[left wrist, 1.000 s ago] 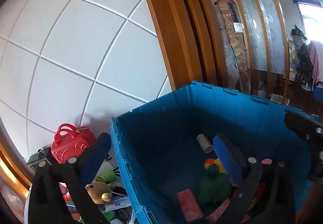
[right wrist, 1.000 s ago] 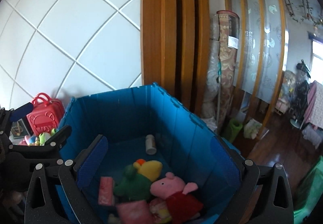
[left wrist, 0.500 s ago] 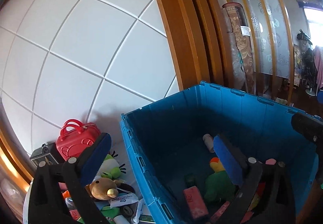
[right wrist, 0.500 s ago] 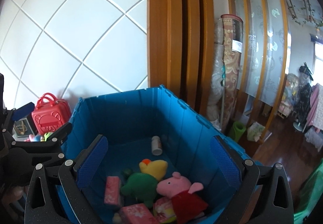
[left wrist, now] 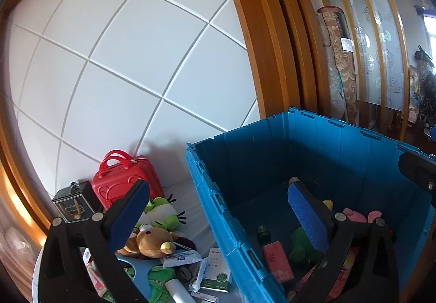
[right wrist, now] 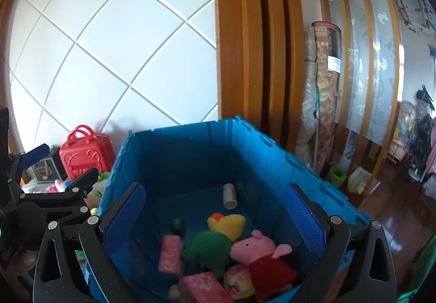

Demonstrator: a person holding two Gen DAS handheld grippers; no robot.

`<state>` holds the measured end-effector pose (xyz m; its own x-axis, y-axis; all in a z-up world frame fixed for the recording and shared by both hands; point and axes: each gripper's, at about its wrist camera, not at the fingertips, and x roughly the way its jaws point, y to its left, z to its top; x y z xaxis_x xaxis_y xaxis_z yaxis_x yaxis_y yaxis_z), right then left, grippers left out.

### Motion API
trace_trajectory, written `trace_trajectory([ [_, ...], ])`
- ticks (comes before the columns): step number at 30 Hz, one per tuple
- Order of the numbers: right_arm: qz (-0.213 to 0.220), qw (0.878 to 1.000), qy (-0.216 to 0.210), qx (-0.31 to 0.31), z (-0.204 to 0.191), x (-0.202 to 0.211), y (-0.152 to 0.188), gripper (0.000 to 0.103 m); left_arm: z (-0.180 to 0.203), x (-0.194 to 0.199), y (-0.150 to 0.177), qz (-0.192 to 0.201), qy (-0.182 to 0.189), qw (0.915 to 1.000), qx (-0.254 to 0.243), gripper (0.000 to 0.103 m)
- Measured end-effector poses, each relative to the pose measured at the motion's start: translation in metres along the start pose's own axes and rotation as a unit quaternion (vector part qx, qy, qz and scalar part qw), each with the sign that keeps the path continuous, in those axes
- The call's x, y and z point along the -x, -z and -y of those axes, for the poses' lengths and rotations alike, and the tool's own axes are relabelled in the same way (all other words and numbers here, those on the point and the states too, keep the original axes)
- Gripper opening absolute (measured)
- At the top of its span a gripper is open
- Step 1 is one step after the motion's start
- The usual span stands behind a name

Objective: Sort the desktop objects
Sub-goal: 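Move both empty tools away from the bin back over the pile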

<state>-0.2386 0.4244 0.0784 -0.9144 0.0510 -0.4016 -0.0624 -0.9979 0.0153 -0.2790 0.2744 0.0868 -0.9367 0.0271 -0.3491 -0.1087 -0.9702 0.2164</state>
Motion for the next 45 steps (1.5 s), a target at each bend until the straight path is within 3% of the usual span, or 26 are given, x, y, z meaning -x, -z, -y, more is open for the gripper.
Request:
trace_trajectory([
  [12, -0.004, 0.998, -0.049, 0.033, -0.044, 0.006, 0.009, 0.102, -0.048, 0.02, 0.035, -0.014, -0.041, 0.9984, 0.037, 0.103],
  [26, -0.01, 0.991, -0.11, 0.074, -0.127, 0.009, 0.017, 0.102, -0.147, 0.022, 0.096, -0.034, -0.097, 0.9911, 0.084, 0.103],
  [32, -0.008, 0.99, -0.121, 0.072, -0.178, -0.001, 0.018, 0.102, -0.203, 0.012, 0.125, -0.047, -0.108, 0.9901, 0.077, 0.103],
  [40, -0.02, 0.986, -0.146, 0.074, -0.275, -0.022, 0.018, 0.102, -0.3, 0.008, 0.165, -0.061, -0.128, 0.9872, 0.074, 0.103],
  [45, -0.034, 0.979, -0.18, 0.087, -0.34, -0.03, 0.026, 0.102, -0.355, 0.016, 0.21, -0.079, -0.148, 0.9829, 0.075, 0.103],
])
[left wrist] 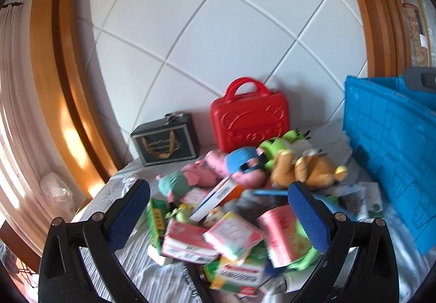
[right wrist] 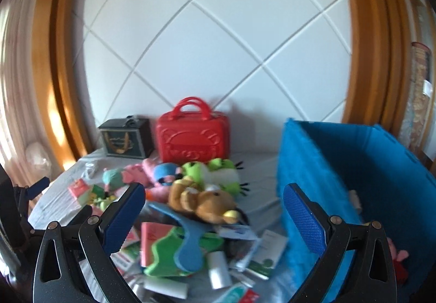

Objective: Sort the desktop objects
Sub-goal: 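Move both empty tools away from the bin back over the pile, then grasp the black wrapped roll with the left tool while the right tool grasps the Kotex pad pack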

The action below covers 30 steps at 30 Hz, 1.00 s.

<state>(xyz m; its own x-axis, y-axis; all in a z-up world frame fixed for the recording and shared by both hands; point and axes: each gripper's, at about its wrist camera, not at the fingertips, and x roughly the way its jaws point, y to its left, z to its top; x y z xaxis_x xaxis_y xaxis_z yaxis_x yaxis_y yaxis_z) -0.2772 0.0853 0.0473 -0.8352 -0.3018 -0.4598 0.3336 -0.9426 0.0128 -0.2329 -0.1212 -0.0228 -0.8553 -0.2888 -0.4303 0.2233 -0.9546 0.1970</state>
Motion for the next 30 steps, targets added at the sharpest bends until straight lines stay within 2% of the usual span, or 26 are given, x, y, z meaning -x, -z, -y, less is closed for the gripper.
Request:
trace_trajectory([
  [6, -0.028, 0.997, -0.057, 0.047, -0.07, -0.048, 0.017, 0.102, -0.037, -0.033, 0.066, -0.068, -0.026, 0.9973, 0.008, 0.103],
  [10, -0.05, 0.993, -0.089, 0.064, -0.099, -0.083, 0.027, 0.102, -0.045, -0.055, 0.114, -0.126, -0.047, 0.9907, 0.022, 0.103],
  [14, -0.079, 0.986, -0.121, 0.087, -0.121, -0.115, 0.043, 0.102, -0.047, -0.062, 0.149, -0.157, -0.05, 0.9853, 0.044, 0.103],
  [24, -0.126, 0.973, -0.165, 0.105, -0.133, -0.159, 0.081, 0.102, -0.035, -0.088, 0.205, -0.222, -0.046, 0.972, 0.062, 0.103],
  [30, -0.142, 0.968, -0.176, 0.107, -0.132, -0.173, 0.086, 0.102, -0.043, -0.119, 0.225, -0.252, -0.046, 0.9636, 0.077, 0.103],
])
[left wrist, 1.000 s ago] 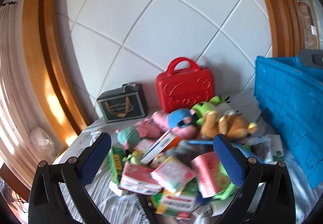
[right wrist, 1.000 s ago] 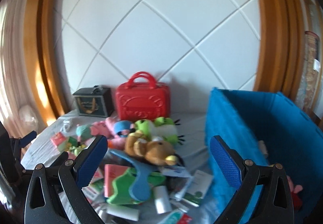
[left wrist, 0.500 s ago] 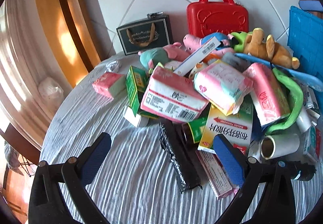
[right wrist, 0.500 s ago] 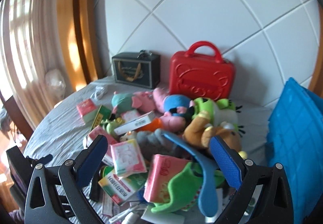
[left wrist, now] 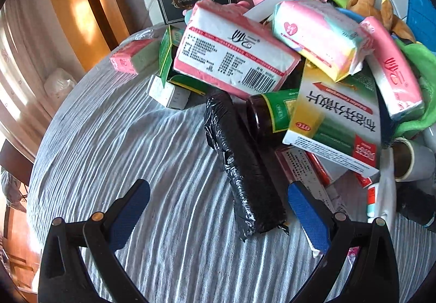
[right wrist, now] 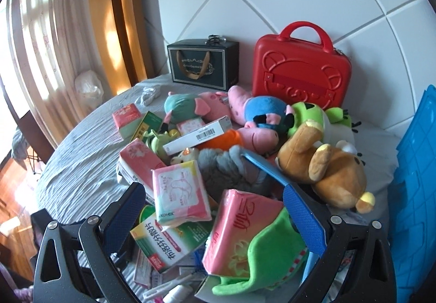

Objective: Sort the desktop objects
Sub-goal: 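Grasp the black wrapped roll with the left tool while the right tool grasps the Kotex pad pack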

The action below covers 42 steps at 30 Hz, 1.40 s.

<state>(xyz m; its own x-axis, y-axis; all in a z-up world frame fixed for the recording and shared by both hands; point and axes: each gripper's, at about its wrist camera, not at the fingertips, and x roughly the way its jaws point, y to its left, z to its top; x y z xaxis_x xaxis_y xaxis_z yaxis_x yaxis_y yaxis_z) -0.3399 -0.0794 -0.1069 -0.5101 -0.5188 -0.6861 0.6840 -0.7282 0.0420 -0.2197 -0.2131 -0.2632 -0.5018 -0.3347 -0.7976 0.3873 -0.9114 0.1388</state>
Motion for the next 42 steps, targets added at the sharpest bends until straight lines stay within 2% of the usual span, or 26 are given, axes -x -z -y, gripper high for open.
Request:
trace_trajectory([
  [4, -0.003, 1.0, -0.004, 0.005, 0.001, -0.006, -0.002, 0.102, -0.007, -0.027, -0.004, -0.028, 0.005, 0.9995, 0.013, 0.103],
  [8, -0.023, 0.999, -0.008, 0.023, -0.005, -0.024, -0.002, 0.102, -0.01, -0.044, -0.013, -0.039, 0.017, 0.999, 0.016, 0.103],
  [18, -0.101, 0.987, -0.017, 0.122, -0.037, -0.094, 0.016, 0.102, -0.012, -0.047, -0.017, -0.036, 0.027, 0.9987, 0.023, 0.103],
  [21, -0.11, 0.983, -0.013, 0.147, -0.048, -0.11, 0.013, 0.102, -0.013, -0.049, -0.021, -0.034, 0.033, 0.9988, 0.014, 0.103],
  [24, -0.141, 0.977, -0.014, 0.158, -0.054, -0.128, 0.014, 0.102, -0.013, -0.049, -0.022, -0.031, 0.045, 0.9985, 0.001, 0.102],
  [27, -0.156, 0.974, -0.013, 0.165, -0.059, -0.137, 0.018, 0.09, -0.013, -0.047, -0.022, -0.027, 0.066, 0.9974, -0.011, 0.093],
  [29, -0.17, 0.973, -0.022, 0.155, -0.058, -0.142, 0.022, 0.073, -0.01, -0.044, -0.021, -0.022, 0.074, 0.9968, -0.02, 0.082],
  [30, -0.17, 0.973, -0.013, 0.158, -0.058, -0.143, 0.024, 0.073, -0.009, -0.043, -0.022, -0.021, 0.079, 0.9964, -0.022, 0.078],
  [33, -0.161, 0.975, -0.008, 0.15, -0.057, -0.14, 0.025, 0.07, -0.006, -0.039, -0.022, -0.019, 0.101, 0.9943, -0.029, 0.056],
  [34, -0.16, 0.976, -0.008, 0.145, -0.056, -0.139, 0.025, 0.07, -0.006, -0.039, -0.023, -0.019, 0.108, 0.9935, -0.031, 0.045],
  [36, -0.158, 0.978, -0.007, 0.134, -0.054, -0.135, 0.025, 0.069, -0.006, -0.037, -0.022, -0.016, 0.102, 0.9938, -0.041, 0.044],
  [42, -0.17, 0.977, 0.003, 0.132, -0.055, -0.134, 0.032, 0.069, -0.018, -0.036, -0.016, -0.013, 0.119, 0.992, -0.04, 0.044],
])
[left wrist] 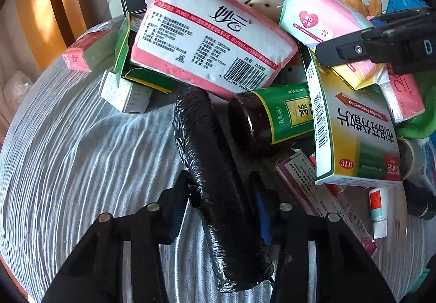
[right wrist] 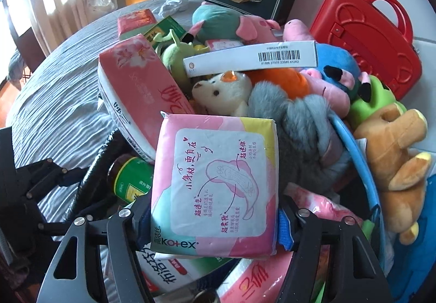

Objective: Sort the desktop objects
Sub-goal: 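Grasp the black wrapped roll with the left tool while the right tool grasps the Kotex pad pack, then lift the black roll and Kotex pack and carry them toward the blue bin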

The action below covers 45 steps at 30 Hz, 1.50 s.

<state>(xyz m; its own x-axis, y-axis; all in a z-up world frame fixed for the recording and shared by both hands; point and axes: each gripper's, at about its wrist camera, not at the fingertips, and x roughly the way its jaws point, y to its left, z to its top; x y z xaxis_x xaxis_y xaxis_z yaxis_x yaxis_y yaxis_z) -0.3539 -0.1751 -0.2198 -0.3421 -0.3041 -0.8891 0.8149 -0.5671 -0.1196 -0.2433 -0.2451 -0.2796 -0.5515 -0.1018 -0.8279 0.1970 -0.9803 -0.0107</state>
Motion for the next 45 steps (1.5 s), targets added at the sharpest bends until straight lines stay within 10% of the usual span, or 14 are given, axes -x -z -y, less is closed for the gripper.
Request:
trace_trajectory([
  [9, -0.005, 1.0, 0.009, -0.007, -0.007, 0.0, -0.002, 0.069, -0.01, -0.003, -0.003, -0.001, -0.008, 0.9997, 0.024, 0.061],
  [11, -0.004, 1.0, 0.014, -0.004, -0.008, 0.001, -0.002, 0.069, -0.009, -0.001, -0.004, -0.007, -0.002, 0.9999, 0.015, 0.034],
  [34, 0.093, 0.994, 0.03, -0.051, -0.005, 0.074, 0.005, 0.067, -0.016, 0.066, -0.027, 0.051, -0.027, 0.9979, -0.029, 0.03],
  [45, 0.08, 0.995, 0.027, -0.052, -0.012, 0.07, 0.007, 0.067, -0.031, 0.015, 0.004, -0.018, -0.001, 0.9995, -0.025, 0.03],
])
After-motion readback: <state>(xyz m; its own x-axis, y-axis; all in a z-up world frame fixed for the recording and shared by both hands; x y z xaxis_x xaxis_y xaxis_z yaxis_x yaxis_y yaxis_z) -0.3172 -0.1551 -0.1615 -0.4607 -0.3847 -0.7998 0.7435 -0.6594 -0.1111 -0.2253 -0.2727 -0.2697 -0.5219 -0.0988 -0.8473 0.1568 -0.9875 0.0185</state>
